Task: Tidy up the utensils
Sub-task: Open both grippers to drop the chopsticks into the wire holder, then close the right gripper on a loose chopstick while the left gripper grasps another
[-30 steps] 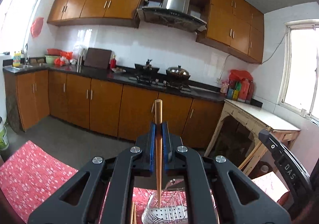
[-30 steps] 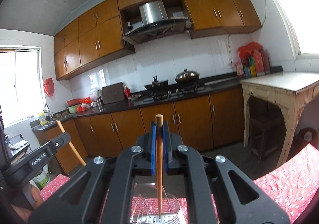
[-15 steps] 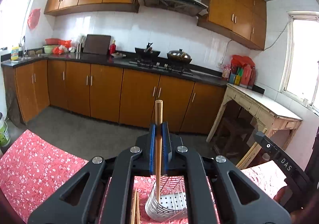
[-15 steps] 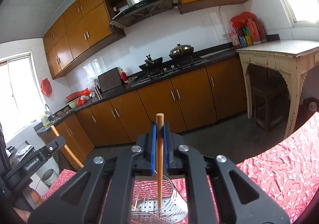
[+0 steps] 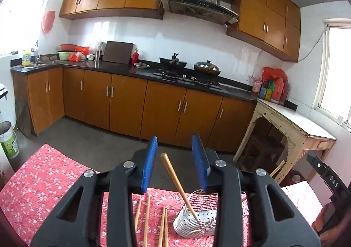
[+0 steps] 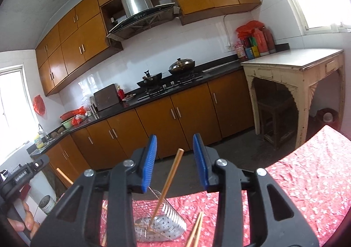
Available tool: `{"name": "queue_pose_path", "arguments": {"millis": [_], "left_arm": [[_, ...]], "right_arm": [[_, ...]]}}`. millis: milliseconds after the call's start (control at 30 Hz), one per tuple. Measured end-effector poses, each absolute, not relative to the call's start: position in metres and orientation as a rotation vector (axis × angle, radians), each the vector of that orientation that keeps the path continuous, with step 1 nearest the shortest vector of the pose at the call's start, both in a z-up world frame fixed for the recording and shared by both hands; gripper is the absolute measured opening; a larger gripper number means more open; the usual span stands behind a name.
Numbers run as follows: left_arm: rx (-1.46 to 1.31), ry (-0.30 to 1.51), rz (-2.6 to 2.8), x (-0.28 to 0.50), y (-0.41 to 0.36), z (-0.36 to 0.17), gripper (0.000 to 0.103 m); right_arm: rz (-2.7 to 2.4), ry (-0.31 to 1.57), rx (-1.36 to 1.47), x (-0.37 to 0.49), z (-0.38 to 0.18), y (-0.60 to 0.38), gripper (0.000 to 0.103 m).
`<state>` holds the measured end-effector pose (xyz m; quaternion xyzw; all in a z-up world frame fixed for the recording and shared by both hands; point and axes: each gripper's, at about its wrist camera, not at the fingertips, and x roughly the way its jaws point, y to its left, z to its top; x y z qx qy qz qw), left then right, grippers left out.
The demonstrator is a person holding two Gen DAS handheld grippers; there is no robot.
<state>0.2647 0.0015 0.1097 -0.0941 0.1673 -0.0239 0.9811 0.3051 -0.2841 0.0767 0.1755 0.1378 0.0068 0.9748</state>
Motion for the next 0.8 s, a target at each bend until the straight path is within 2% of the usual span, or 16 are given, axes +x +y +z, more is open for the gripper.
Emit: {"name": "queue_pose_path", "arguments": {"millis": [133,200,267,467,567,800], "left_arm": [[-0.186,0.335,-0.035,0.245,0.019,0.111,0.035],[-0.176,0.348,-0.013,0.234,0.029,0.105,0.040],[-0.156,0.379,0.015,0.221,0.043,0.089,0.045],[-0.063,0.582,0.056,0.195,0.069,0.013,0.046],[-0.072,0.675,0.046,0.183,0.079,-0.022,0.046],[-0.069,0.781,0.006,0.171,0.078,-0.072,0.046]], "right_arm": [[-0.007,0.306,0.334,0.280,0.071,-0.291,0.039],[-0.026,0.340,0.323,0.264,0.060,-0.295,0.041],[-0.039,0.386,0.319,0.250,0.044,-0.299,0.041],[-0.049,0.644,0.300,0.221,-0.035,-0.304,0.041],[-0.021,0.780,0.234,0.211,-0.072,-0.293,0.036],[0.003,0.873,0.215,0.190,-0.112,-0.282,0.036]]}}
